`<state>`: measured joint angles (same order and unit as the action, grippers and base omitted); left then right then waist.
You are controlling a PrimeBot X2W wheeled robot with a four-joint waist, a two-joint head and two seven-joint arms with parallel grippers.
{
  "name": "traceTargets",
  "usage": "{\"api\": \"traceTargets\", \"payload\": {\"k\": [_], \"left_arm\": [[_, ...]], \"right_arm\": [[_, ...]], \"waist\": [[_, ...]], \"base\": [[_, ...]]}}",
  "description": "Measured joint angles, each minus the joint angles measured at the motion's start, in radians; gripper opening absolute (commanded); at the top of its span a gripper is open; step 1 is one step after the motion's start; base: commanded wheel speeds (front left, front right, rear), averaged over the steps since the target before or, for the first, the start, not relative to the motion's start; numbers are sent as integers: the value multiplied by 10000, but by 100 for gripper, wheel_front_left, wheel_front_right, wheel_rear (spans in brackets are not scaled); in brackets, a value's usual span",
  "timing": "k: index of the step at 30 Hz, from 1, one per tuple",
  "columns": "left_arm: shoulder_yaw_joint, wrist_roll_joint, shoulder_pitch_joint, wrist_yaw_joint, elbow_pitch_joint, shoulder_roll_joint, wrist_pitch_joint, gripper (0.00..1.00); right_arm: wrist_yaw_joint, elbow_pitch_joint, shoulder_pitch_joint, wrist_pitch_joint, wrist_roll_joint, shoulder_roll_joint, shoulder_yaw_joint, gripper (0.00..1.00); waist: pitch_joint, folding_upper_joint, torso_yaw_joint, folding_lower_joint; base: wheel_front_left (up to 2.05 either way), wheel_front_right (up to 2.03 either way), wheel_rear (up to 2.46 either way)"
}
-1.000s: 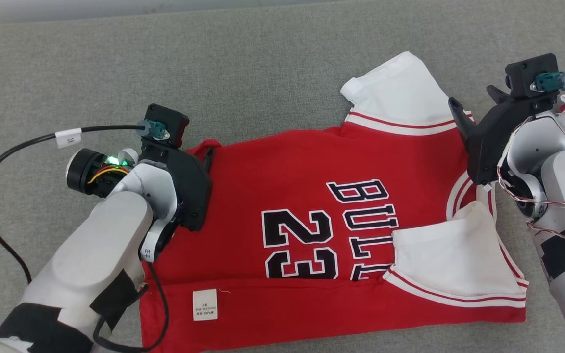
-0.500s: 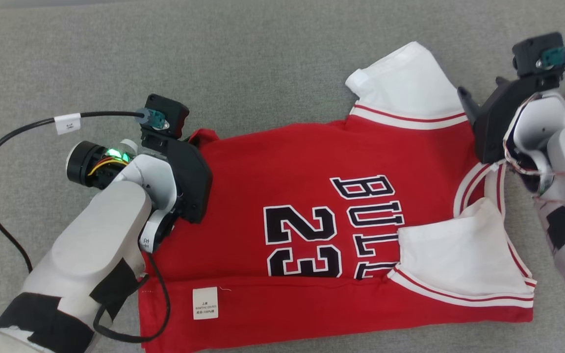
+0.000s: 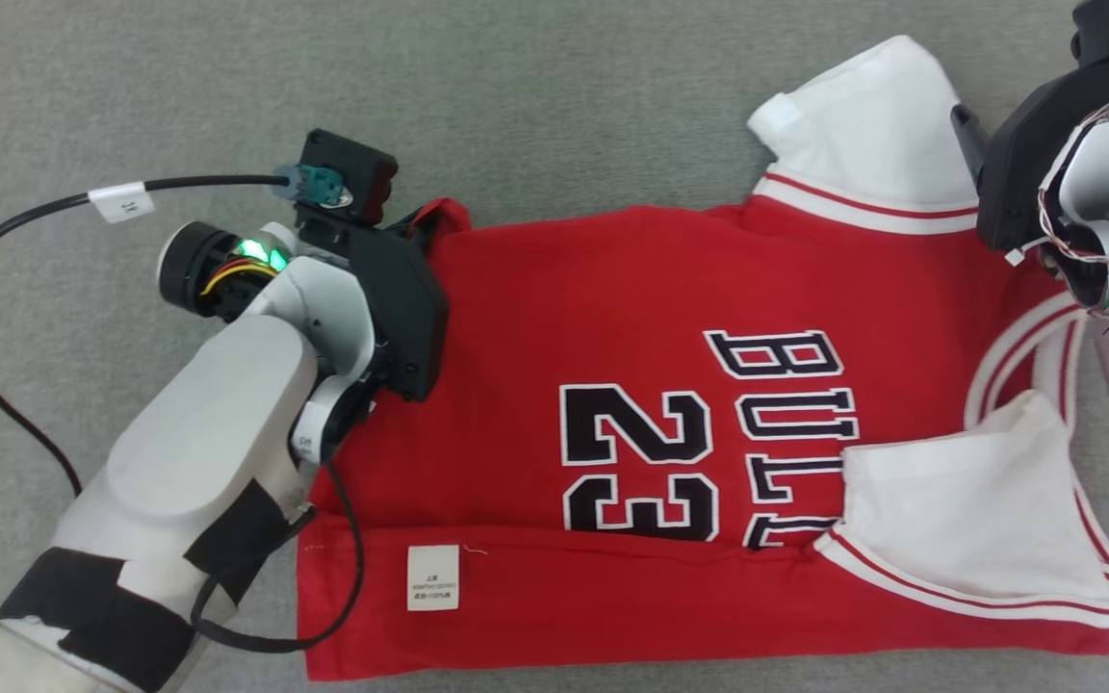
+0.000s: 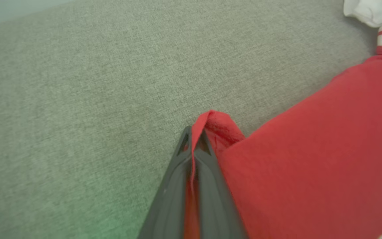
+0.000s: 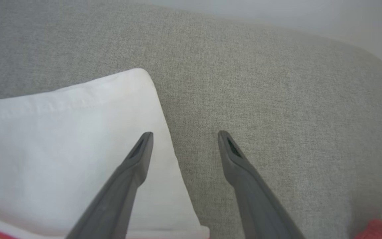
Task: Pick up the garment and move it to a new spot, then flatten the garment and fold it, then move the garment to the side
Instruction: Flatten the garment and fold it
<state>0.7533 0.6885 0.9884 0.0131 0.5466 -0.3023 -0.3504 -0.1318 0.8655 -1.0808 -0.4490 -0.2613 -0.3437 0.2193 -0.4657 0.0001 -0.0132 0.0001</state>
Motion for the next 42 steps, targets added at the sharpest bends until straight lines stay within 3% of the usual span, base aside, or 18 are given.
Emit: {"api": "traceTargets", "payload": {"k": [11, 12, 14, 18, 23, 34, 36, 42], "left_arm": [[19, 109, 212, 67, -782, 278, 46, 0], [21, 136, 202, 92, -809, 293, 54, 0], [15, 186, 198, 130, -844, 305, 105, 0], [-153, 282, 139, 297, -811, 320, 383, 0], [-489, 280, -89, 1080, -397, 351, 773, 0], [-1323, 637, -932, 2295, 510, 412, 1739, 0], [-1519, 851, -1134, 2435, 575, 470, 1893, 0], [-1720, 1214, -1715, 2288, 631, 598, 2288, 0]], "right_arm": [[21, 1049, -860, 441, -201, 288, -320, 100], [29, 1116, -904, 460, -226, 303, -330, 72], [29, 1218, -1003, 550, -251, 311, -313, 0], [-2, 1289, -1080, 1053, -318, 433, -213, 0], [-2, 1461, -1016, 1894, -295, 221, -176, 0], [-2, 1942, -564, 2940, -430, 140, -56, 0], [-2, 2017, -467, 3083, -453, 153, -27, 0], [-2, 1962, -53, 3691, -911, 230, 67, 0]], "waist": [[-643, -1, 534, -1], [-682, -2, 567, -2], [-743, -2, 607, -2], [-740, -1, 545, -1], [-509, -1, 444, 0], [375, -1, 171, 0], [575, -1, 136, -1], [1178, -1, 81, -1]], "base": [[0, 0, 0], [0, 0, 0], [0, 0, 0], [0, 0, 0], [0, 0, 0], [0, 0, 0], [0, 0, 0], [0, 0, 0]]}}
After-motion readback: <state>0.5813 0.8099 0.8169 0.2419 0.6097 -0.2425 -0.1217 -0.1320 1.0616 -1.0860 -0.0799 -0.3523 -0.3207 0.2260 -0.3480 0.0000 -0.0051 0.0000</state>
